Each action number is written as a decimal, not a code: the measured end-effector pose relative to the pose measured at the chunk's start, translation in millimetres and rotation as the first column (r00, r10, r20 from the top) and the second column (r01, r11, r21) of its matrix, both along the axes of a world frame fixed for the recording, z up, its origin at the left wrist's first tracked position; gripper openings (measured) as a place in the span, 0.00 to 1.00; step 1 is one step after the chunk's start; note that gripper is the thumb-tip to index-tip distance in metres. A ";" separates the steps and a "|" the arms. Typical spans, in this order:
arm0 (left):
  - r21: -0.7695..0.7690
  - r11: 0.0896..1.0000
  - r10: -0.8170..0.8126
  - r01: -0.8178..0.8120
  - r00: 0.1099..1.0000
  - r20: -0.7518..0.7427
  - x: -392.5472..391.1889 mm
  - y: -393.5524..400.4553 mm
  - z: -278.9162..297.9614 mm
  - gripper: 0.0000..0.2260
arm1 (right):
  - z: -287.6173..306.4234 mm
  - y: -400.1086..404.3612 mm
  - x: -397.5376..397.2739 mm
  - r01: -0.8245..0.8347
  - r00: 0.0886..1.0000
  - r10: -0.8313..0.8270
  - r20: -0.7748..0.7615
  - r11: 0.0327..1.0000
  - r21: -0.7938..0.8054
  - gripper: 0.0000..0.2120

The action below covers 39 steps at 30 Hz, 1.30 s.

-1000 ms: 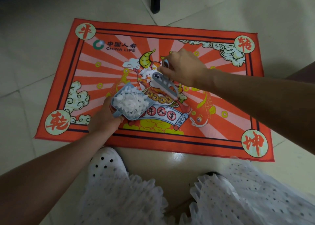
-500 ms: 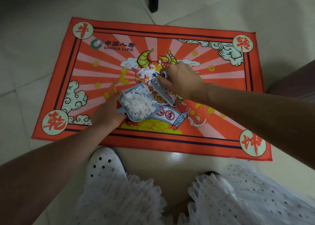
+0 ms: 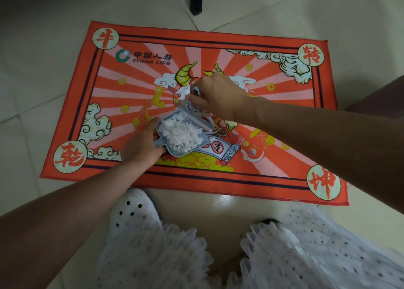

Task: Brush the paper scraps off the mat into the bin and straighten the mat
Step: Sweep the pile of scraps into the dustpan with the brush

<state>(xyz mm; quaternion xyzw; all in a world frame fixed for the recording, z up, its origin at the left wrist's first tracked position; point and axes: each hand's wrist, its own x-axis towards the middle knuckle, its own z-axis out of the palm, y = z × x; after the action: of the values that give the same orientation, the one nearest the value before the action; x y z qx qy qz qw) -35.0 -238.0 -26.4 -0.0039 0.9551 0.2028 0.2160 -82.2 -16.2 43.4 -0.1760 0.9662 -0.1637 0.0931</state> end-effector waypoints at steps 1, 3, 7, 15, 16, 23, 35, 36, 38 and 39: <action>-0.004 1.000 0.001 -0.001 1.000 0.006 -0.4 -0.1 0.2 0.36 | 2.5 1.5 -0.9 0.017 1.000 -0.017 -0.011 1.000 0.000 0.19; -0.014 1.000 0.003 -0.003 1.000 0.014 -0.8 0.0 0.7 0.35 | 6.3 6.6 -2.5 0.061 0.997 -0.061 -0.043 0.998 0.002 0.19; -0.073 0.997 0.017 -0.015 0.999 0.028 -1.2 -2.9 5.9 0.33 | 6.5 21.2 6.0 0.080 0.994 -0.076 -0.080 0.996 0.047 0.19; -0.077 0.995 -0.057 0.056 0.998 -0.009 10.2 -0.6 6.0 0.32 | -13.8 25.7 41.3 0.115 0.992 -0.118 -0.055 0.992 -0.042 0.17; -0.077 0.996 -0.055 0.054 0.998 -0.007 11.7 1.3 4.9 0.33 | -13.8 24.0 43.3 0.107 0.992 -0.110 -0.055 0.993 -0.047 0.17; -0.018 1.000 -0.023 0.022 0.999 -0.026 17.0 9.5 5.4 0.31 | -17.2 14.8 38.3 0.092 0.993 -0.100 -0.055 0.988 -0.126 0.18; 0.028 0.993 0.110 -0.111 0.993 0.037 23.2 13.7 -6.8 0.35 | -8.6 8.7 16.8 0.092 0.990 -0.108 -0.091 0.982 -0.163 0.20; 0.029 0.992 0.124 -0.125 0.991 0.043 23.1 15.3 -6.5 0.35 | -7.3 10.1 12.9 0.103 0.988 -0.120 -0.092 0.979 -0.174 0.21; 0.041 0.987 0.155 -0.157 0.986 0.055 22.9 17.9 -6.1 0.35 | -3.1 12.7 5.8 0.114 0.986 -0.135 -0.098 0.975 -0.188 0.21; 0.053 0.982 0.177 -0.180 0.982 0.060 22.9 19.1 -6.4 0.36 | -1.5 14.1 1.9 0.121 0.985 -0.143 -0.100 0.974 -0.193 0.20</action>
<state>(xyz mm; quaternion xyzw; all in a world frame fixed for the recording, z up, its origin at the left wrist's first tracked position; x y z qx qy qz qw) -12.1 -218.9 -32.8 -0.0889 0.9382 0.2491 0.2232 -80.3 -2.1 41.9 -0.1283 0.9599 -0.2491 0.0102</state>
